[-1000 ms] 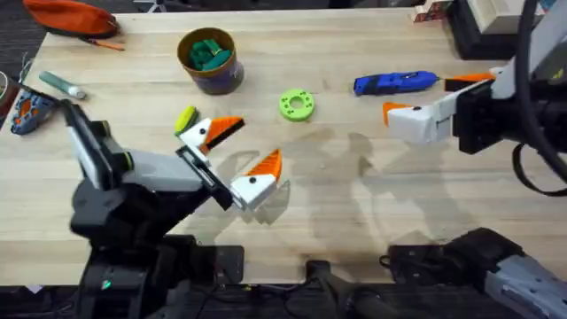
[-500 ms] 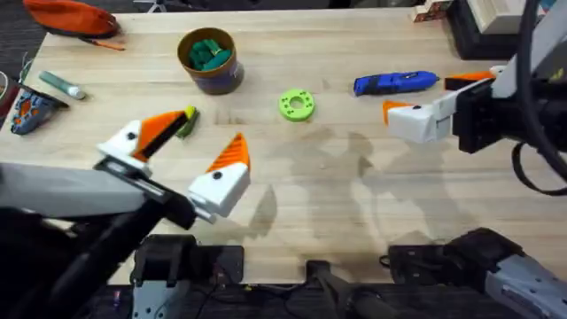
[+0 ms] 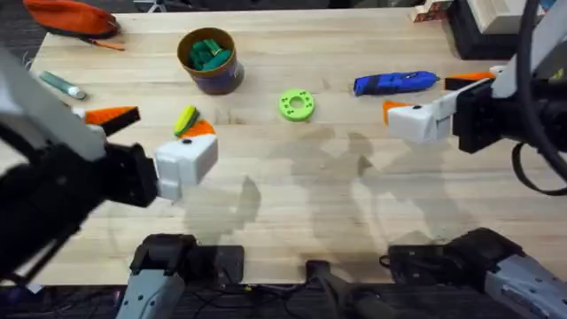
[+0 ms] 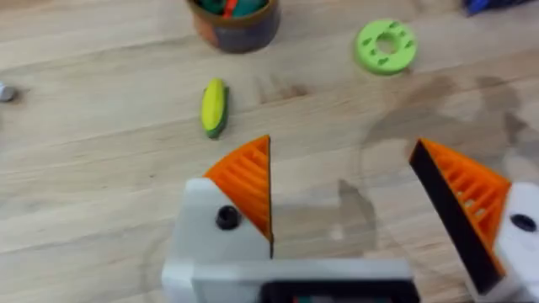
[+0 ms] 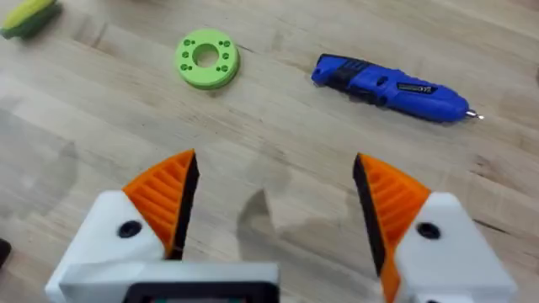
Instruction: Pick up the gripper from the table and insert it into the empty holder that is missing its gripper. Then pick up a screw, insert it into the mounting hole, and use the screwdriver to tighten it. Finally, clean up the table by picking up the vegetable and placing it into the bucket.
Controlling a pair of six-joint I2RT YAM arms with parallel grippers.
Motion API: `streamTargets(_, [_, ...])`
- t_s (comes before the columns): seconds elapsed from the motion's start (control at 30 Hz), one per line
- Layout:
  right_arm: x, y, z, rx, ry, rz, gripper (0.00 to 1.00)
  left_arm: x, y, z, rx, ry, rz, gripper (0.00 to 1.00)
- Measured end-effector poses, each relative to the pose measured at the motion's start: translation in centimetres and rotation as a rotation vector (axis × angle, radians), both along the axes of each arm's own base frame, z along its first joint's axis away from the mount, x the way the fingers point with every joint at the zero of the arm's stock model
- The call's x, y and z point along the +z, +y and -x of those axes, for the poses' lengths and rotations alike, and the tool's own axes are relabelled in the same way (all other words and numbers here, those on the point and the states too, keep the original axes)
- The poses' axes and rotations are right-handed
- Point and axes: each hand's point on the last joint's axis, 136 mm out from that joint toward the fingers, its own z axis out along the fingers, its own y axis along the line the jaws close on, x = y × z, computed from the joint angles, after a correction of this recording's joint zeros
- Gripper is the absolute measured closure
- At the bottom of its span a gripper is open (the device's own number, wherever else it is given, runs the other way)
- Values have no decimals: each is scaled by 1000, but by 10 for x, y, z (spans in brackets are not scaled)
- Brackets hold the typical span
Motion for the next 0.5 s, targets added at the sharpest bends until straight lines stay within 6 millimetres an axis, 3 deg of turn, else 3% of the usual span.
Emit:
streamTargets(0.23, [0, 0, 0, 0, 0, 0, 9, -4, 21, -16, 41, 138, -138, 15])
streamTargets(0.5, [0, 0, 0, 0, 0, 0, 7, -40, 39, -47, 54, 342, -219, 16])
